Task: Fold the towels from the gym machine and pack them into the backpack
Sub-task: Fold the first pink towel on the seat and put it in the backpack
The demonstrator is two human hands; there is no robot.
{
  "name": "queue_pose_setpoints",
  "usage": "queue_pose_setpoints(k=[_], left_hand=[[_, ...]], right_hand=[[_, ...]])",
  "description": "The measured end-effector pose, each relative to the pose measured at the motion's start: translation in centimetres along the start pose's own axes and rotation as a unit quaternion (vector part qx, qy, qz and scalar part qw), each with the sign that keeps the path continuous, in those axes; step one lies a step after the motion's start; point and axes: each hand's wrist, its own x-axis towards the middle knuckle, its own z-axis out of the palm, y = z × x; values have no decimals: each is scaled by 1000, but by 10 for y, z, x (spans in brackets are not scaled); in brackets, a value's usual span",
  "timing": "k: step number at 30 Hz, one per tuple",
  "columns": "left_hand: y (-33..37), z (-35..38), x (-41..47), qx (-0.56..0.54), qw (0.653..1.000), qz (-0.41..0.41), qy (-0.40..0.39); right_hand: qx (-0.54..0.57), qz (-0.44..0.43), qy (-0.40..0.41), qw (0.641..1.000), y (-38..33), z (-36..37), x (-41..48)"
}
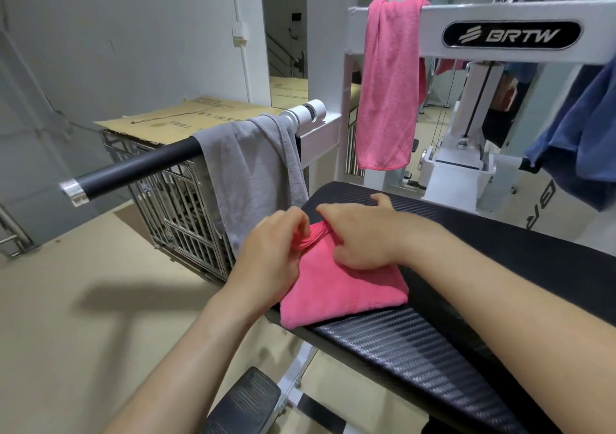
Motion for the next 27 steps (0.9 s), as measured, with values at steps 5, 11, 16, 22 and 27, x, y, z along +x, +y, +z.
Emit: queue_pose_setpoints(k=[5,11,16,22,27], left_hand=[[21,-18,-3,-216,972,5,89],[6,-34,-29,-566,802,-184,-54],[7,-35,-58,-717,667,-159,-129],[38,-31,-84,-654,717,-144,-194],[75,-7,-104,-662,720,-153,-145]], right_hand=[[45,-104,-1,994,-20,-43,-1],[296,-75,107,946,-14,-63,-45],[463,-36,197,863,-28,-41,-90],[414,51,272,867,-43,-1,-149],[392,121,280,868,-37,37,-229]])
